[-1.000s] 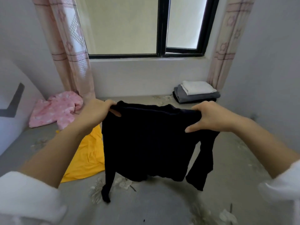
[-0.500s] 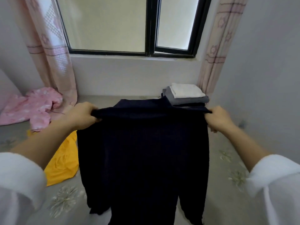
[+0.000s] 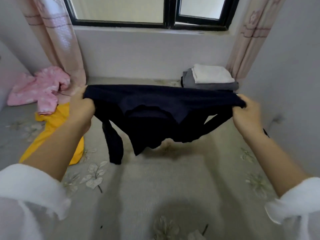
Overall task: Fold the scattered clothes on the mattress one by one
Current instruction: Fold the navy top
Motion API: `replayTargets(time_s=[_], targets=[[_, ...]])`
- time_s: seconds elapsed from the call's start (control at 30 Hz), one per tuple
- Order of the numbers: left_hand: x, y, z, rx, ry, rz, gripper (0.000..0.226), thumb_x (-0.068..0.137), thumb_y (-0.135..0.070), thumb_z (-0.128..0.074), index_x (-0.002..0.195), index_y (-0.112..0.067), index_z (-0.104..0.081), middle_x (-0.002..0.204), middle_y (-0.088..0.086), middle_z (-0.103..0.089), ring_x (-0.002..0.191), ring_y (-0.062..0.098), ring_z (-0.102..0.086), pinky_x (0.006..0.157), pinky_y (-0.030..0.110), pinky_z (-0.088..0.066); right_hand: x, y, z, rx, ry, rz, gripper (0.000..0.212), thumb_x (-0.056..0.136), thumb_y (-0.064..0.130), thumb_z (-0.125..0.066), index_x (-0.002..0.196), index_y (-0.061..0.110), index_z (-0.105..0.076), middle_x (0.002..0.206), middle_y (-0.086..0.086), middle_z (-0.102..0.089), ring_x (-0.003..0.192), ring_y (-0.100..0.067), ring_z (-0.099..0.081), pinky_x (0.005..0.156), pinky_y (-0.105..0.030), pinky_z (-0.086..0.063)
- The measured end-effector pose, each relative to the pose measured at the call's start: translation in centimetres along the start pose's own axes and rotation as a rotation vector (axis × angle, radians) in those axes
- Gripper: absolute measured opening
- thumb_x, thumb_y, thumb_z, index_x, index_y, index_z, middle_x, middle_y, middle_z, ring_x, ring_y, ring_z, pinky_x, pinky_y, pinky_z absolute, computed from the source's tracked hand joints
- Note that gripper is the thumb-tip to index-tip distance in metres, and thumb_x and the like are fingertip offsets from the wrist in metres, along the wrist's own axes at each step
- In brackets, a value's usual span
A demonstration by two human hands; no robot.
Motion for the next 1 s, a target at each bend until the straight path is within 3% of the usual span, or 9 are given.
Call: replayTargets(time_s=[0.13, 0.2, 0.33, 0.43, 0.6, 0.7, 0.83, 0.93, 1.0], targets=[[-5.1, 5.5, 1.1, 0.253, 0.07, -0.175, 0.042, 0.082, 0.013, -0.035, 0.101, -0.015, -0.06, 0.089, -0.005, -0.063, 0.078, -0.01, -0.056, 0.068, 0.009, -0.044, -4.2, -3.7, 1.0, -0.063, 0.05, -0.047, 0.031, 0.095, 0.005, -0.044, 0.111, 0.021, -0.065, 0.09, 0.0, -0.061, 0.071, -0.002, -0.051, 0.059, -0.008, -0.038], [-7.5, 8.8, 2.1, 0.308, 0.142, -0.154, 0.034, 0.087, 0.003, -0.038, 0.101, -0.017, -0.062, 0.097, -0.005, -0.065, 0.089, -0.013, -0.057, 0.078, 0.013, -0.045, -7.0, -6.5, 0.7, -0.127, 0.132, -0.066, 0.024, 0.095, 0.006, -0.047, 0.106, 0.019, -0.065, 0.09, 0.0, -0.06, 0.074, -0.006, -0.052, 0.062, -0.007, -0.037], [-11.7, 16.3, 3.6, 0.483, 0.38, -0.076, 0.05, 0.079, 0.013, -0.041, 0.095, -0.03, -0.062, 0.101, 0.001, -0.066, 0.096, 0.003, -0.059, 0.076, 0.011, -0.046, -12.1, -13.6, -0.8, -0.209, 0.332, -0.234, 0.027, 0.092, 0.002, -0.05, 0.109, 0.013, -0.068, 0.109, -0.009, -0.063, 0.099, -0.024, -0.057, 0.078, -0.035, -0.041], [-14.5, 22.4, 4.4, 0.709, 0.577, 0.023, 0.058, 0.078, 0.02, -0.043, 0.112, -0.022, -0.065, 0.125, 0.01, -0.061, 0.129, 0.032, -0.045, 0.109, 0.039, -0.034, -15.8, -17.1, -2.6, -0.245, 0.479, -0.346, 0.031, 0.092, -0.003, -0.047, 0.098, 0.02, -0.067, 0.101, -0.008, -0.063, 0.082, -0.015, -0.056, 0.068, -0.027, -0.041], [-19.3, 29.8, 4.6, 0.972, 0.872, 0.201, 0.051, 0.096, -0.001, -0.04, 0.141, -0.023, -0.043, 0.151, -0.001, -0.035, 0.146, 0.027, -0.011, 0.118, 0.035, -0.013, -21.7, -23.6, -5.3, -0.494, 0.719, -0.459, 0.032, 0.091, 0.001, -0.052, 0.115, 0.016, -0.067, 0.095, -0.011, -0.067, 0.065, -0.007, -0.052, 0.052, -0.012, -0.038], [-21.5, 33.4, 5.1, 1.179, 1.061, 0.281, 0.054, 0.1, -0.01, -0.035, 0.15, -0.026, -0.023, 0.158, 0.0, -0.02, 0.148, 0.025, -0.001, 0.12, 0.037, -0.011, -25.4, -27.0, -6.2, -0.65, 0.857, -0.495, 0.038, 0.092, 0.011, -0.052, 0.126, 0.022, -0.062, 0.101, -0.007, -0.065, 0.085, -0.015, -0.056, 0.071, -0.023, -0.047], [-24.8, 36.3, 5.4, 1.4, 1.24, 0.291, 0.058, 0.102, -0.02, -0.03, 0.152, -0.033, -0.003, 0.161, 0.001, 0.002, 0.147, 0.027, 0.01, 0.119, 0.049, -0.009, -29.3, -29.6, -6.7, -0.841, 0.972, -0.434, 0.047, 0.094, 0.018, -0.047, 0.139, 0.033, -0.047, 0.12, -0.002, -0.059, 0.114, -0.015, -0.049, 0.093, -0.023, -0.039], [-26.9, 38.3, 5.5, 1.456, 1.285, 0.42, 0.058, 0.102, -0.027, -0.032, 0.152, -0.033, -0.004, 0.16, 0.003, 0.005, 0.147, 0.028, 0.006, 0.114, 0.058, -0.009, -31.6, -31.2, -7.2, -0.871, 1.052, -0.467, 0.051, 0.096, 0.016, -0.045, 0.145, 0.028, -0.037, 0.126, -0.002, -0.057, 0.113, -0.014, -0.052, 0.089, -0.022, -0.042], [-27.9, 39.1, 5.1, 1.429, 1.167, 0.445, 0.053, 0.098, -0.024, -0.039, 0.148, -0.023, -0.022, 0.153, 0.008, -0.019, 0.14, 0.027, -0.018, 0.11, 0.051, -0.027, -32.9, -32.0, -7.7, -0.751, 0.974, -0.615, 0.047, 0.094, 0.008, -0.047, 0.14, 0.014, -0.043, 0.114, -0.006, -0.061, 0.095, -0.016, -0.058, 0.077, -0.025, -0.046]])
Point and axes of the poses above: each hand's wrist, its own x-axis towards the middle knuckle, its own z-axis out of the back of the hand, y = z × x, the point moved 1 cm from there along x, towards the middle knuckle
